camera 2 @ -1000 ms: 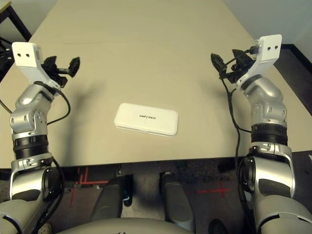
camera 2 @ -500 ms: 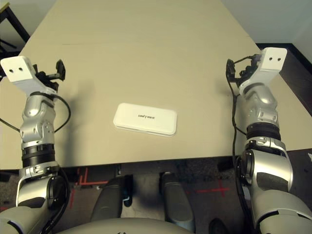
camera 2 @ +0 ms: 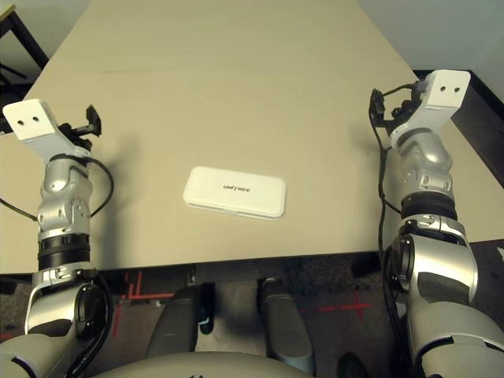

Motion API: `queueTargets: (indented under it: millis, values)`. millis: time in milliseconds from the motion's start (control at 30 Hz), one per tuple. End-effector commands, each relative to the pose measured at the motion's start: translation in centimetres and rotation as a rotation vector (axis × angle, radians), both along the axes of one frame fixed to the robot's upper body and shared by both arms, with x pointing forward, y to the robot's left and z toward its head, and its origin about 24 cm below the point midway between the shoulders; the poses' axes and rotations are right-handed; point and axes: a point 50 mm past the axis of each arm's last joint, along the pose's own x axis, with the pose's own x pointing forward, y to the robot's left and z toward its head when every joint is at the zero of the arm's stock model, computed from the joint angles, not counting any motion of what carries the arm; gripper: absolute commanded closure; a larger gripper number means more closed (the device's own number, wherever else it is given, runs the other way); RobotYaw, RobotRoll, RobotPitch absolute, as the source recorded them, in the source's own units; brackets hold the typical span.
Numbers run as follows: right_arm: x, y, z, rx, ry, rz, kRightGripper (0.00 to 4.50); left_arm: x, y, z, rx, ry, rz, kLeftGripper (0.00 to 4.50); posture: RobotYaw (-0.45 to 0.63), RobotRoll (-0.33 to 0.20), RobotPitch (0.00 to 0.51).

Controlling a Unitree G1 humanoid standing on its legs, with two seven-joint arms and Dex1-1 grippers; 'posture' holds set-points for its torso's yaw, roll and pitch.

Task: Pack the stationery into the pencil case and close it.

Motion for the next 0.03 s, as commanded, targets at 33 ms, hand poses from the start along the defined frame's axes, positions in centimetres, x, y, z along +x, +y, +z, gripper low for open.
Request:
queueTargets:
  millis: [33]
  values:
    - [-0.01,0.48,-1.05,0.004,0.032,0.011,0.0,-0.2,0.06,-0.3,0.006,0.007,-0.002,0.01,-0.07,0.0,0.157]
